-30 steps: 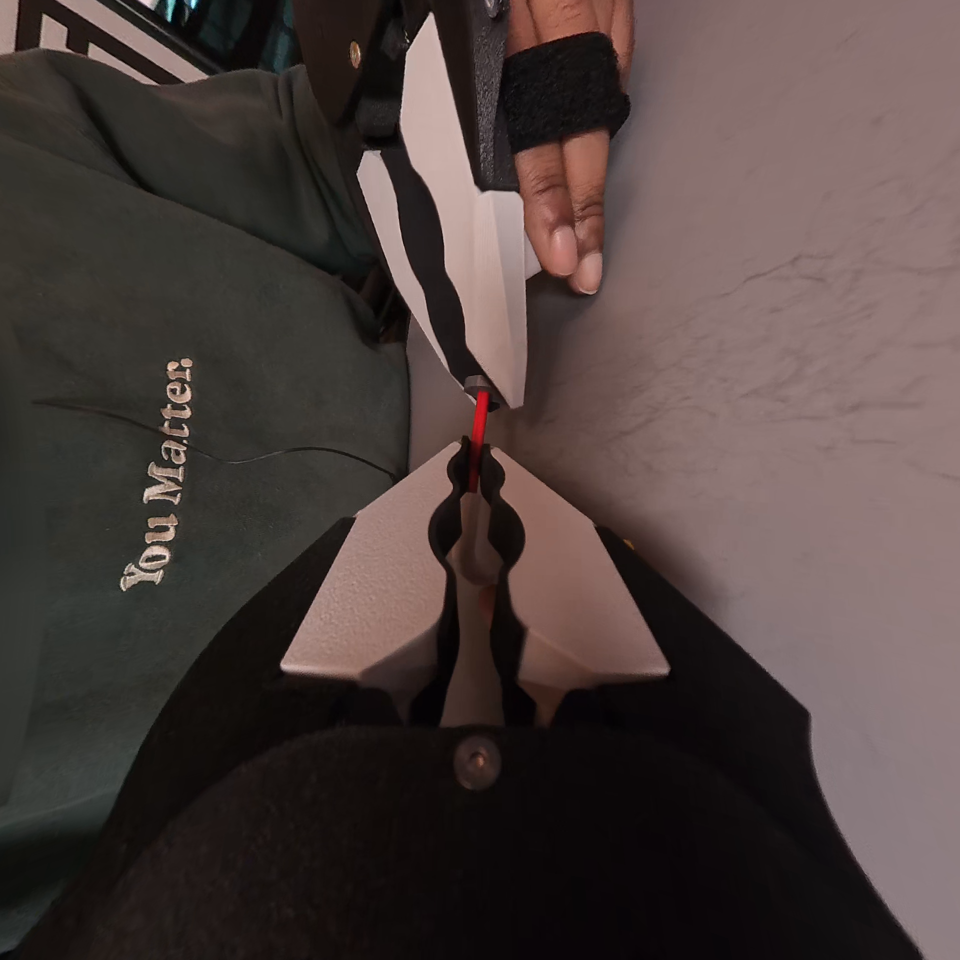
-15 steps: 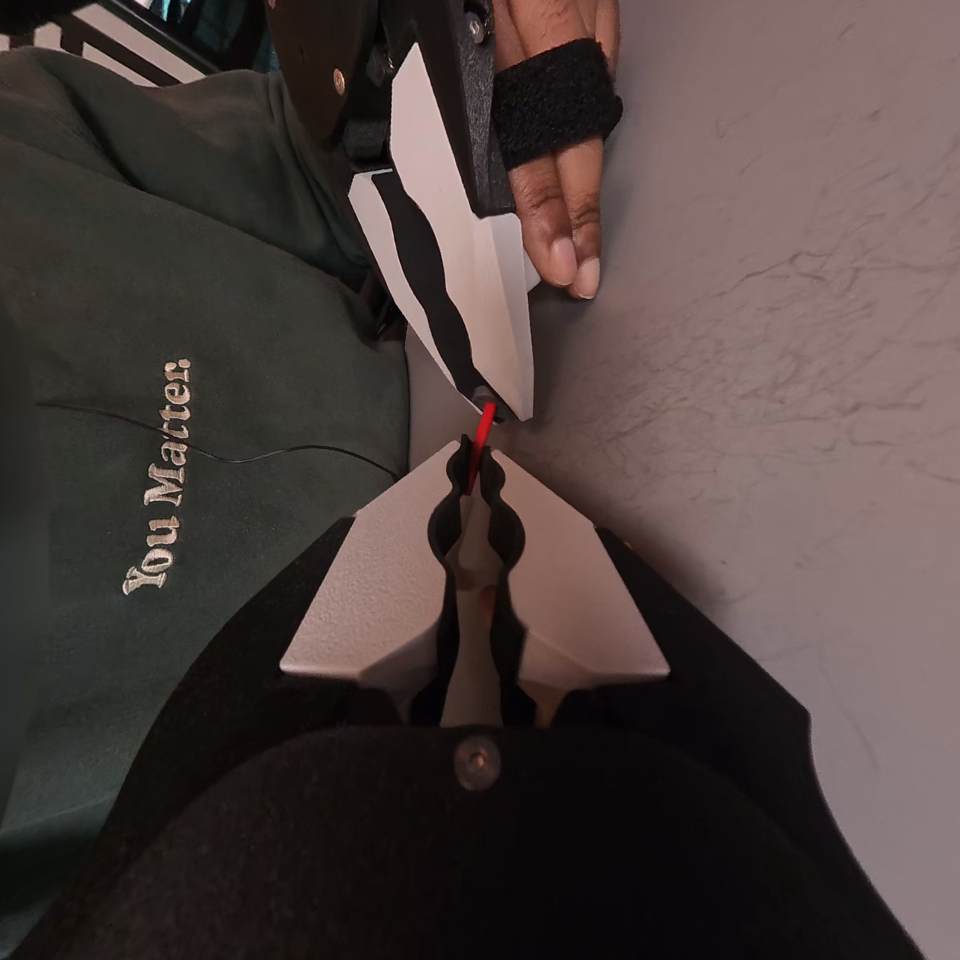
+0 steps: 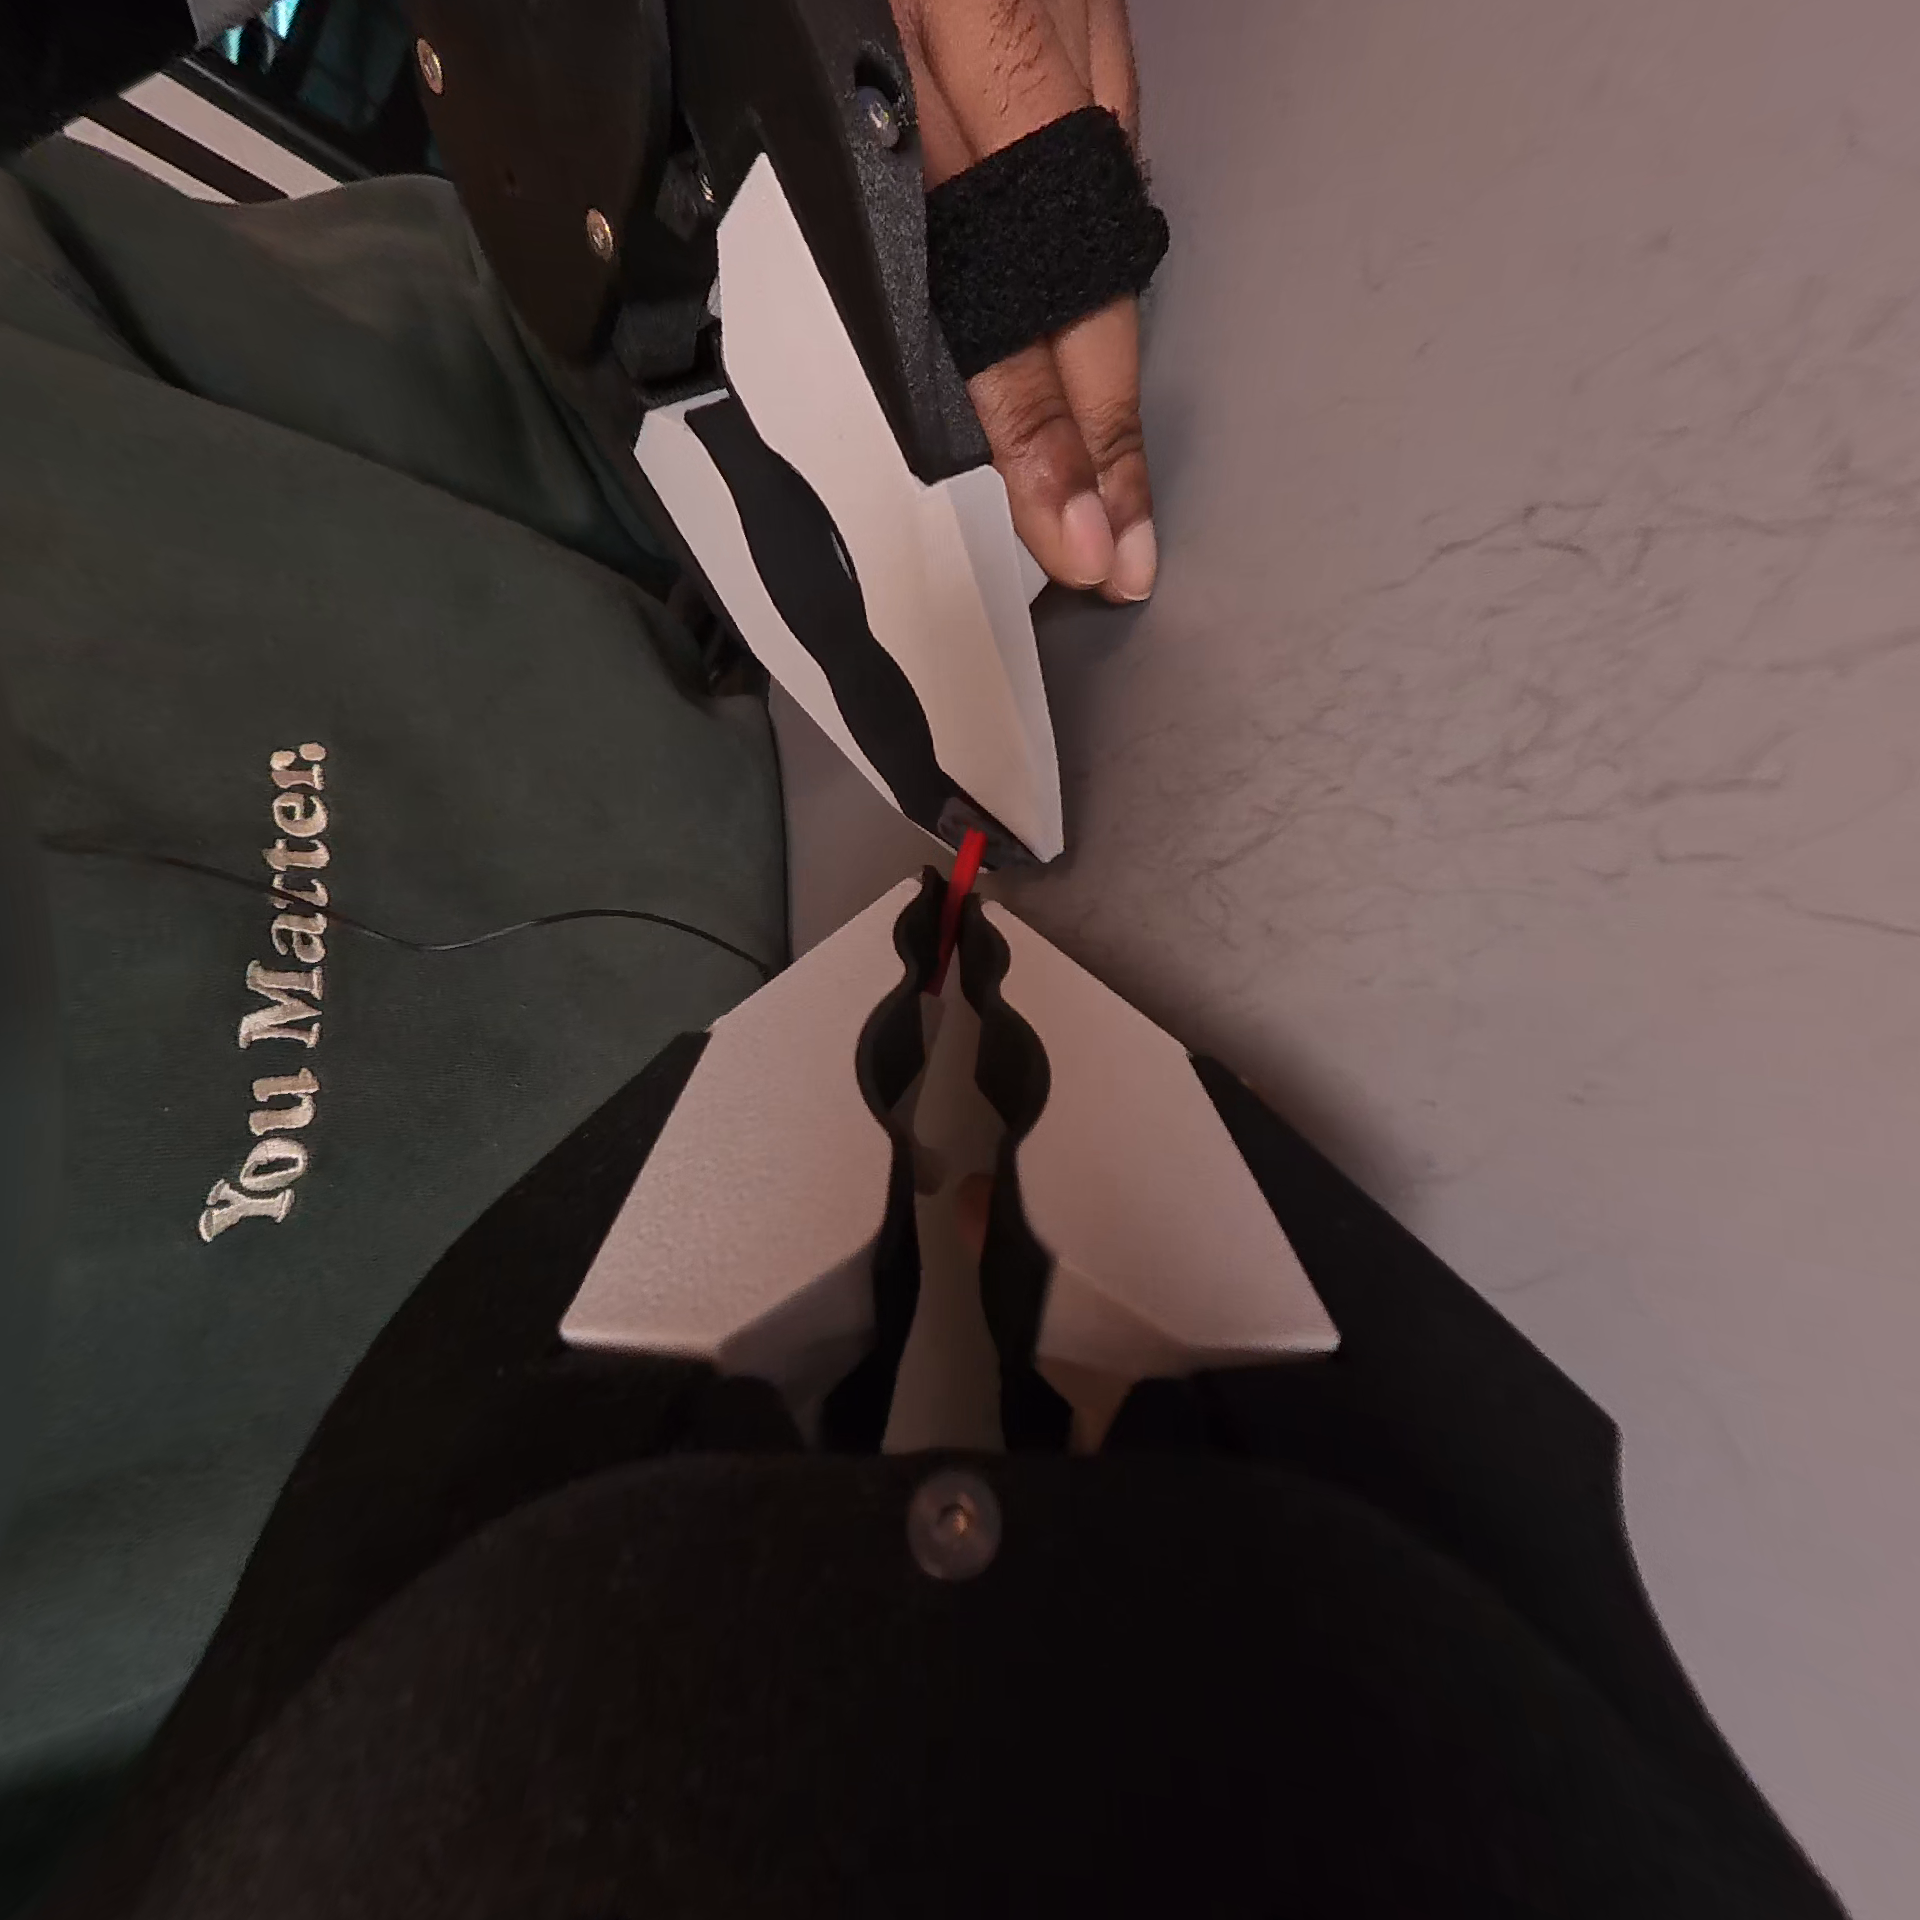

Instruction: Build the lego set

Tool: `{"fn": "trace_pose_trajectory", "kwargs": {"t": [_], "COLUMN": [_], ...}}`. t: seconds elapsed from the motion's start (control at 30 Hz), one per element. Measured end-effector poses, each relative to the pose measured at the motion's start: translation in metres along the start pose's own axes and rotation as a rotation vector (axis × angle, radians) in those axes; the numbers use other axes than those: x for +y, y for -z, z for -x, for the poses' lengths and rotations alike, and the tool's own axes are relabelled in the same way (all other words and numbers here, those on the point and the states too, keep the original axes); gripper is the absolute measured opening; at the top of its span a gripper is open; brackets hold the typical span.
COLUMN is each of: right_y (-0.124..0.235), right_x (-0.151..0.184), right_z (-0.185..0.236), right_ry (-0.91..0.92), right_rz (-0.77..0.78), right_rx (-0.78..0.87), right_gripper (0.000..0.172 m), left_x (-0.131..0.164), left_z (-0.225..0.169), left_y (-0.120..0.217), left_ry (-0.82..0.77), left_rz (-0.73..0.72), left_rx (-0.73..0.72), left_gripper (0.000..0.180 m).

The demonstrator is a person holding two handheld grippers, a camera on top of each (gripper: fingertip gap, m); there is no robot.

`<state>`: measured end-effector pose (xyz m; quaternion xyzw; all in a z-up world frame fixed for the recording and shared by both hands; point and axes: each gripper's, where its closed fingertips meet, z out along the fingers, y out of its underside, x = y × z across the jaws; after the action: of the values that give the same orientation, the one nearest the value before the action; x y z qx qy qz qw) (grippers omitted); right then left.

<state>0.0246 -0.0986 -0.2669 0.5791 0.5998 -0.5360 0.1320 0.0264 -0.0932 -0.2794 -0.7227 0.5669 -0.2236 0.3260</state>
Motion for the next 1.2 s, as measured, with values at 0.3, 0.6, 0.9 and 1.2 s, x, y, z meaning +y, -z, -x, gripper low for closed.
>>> {"fn": "trace_pose_trajectory", "kwargs": {"t": [0.3,0.6,0.9,1.2], "right_y": [-0.001,0.021,0.070,0.067], "right_x": [0.001,-0.015,-0.038,-0.045], "right_z": [0.004,0.014,0.020,0.030], "right_ry": [0.009,0.099,0.703,0.769], "right_rz": [0.003,-0.104,-0.333,-0.425], "right_rx": [-0.025,-0.103,0.259,0.334], "right_gripper": [0.000,0.022,0.036,0.008], "left_x": [-0.008,-0.018,-0.027,-0.036], "left_z": [-0.002,0.004,0.026,0.028], "left_y": [-0.002,0.011,0.040,0.055], "left_ry": [-0.007,0.058,0.186,0.226], "left_rz": [-0.020,-0.134,-0.295,-0.374], "left_rx": [0.013,0.016,-0.036,-0.033], "left_gripper": [0.013,0.014,0.014,0.014]}}
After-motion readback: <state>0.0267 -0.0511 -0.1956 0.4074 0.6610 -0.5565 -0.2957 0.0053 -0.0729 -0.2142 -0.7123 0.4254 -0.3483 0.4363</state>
